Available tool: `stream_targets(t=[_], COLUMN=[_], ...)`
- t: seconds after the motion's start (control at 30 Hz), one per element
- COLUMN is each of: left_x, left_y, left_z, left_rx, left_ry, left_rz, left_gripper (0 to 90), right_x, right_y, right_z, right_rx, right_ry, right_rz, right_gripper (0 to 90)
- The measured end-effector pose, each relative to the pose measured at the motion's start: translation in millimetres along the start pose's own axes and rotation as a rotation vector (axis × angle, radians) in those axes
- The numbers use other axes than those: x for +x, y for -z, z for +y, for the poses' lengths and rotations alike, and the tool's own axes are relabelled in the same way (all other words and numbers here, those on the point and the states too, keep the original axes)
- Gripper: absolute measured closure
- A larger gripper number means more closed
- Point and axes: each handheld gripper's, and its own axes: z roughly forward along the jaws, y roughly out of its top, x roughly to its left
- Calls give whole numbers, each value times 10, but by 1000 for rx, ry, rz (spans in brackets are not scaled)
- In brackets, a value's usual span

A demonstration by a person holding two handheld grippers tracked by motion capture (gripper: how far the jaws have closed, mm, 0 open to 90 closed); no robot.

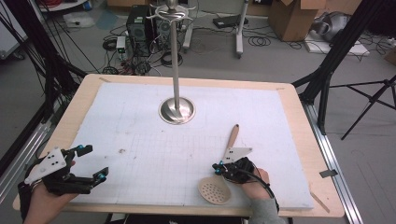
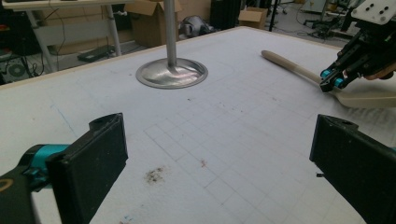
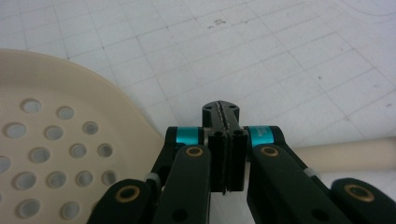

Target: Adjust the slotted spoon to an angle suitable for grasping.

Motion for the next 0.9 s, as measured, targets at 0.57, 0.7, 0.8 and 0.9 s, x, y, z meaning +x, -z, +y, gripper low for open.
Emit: stream_targets(t=[0.57,0.7,0.8,0.9], left_x=[-3,-7,-11,-9], left_y=[-32,-9,24,65], left_z=[-10,-21,-28,-35], left_rx=[5,8,6,5], left_ry=[1,-1,2,4], left_rz=[-4,1,10,18], left_gripper=[45,45,45,45], right_x=[-373,-430,-466,-493], right_y=[387,364,332,295], right_z=[-370,-384,-380,-372], right_rx=[-107,-96,-86,-81], right_ry=[-181,-213,-223,-221], right_rz=[-173,-191,-204,-209], right_gripper=[900,900,900,900])
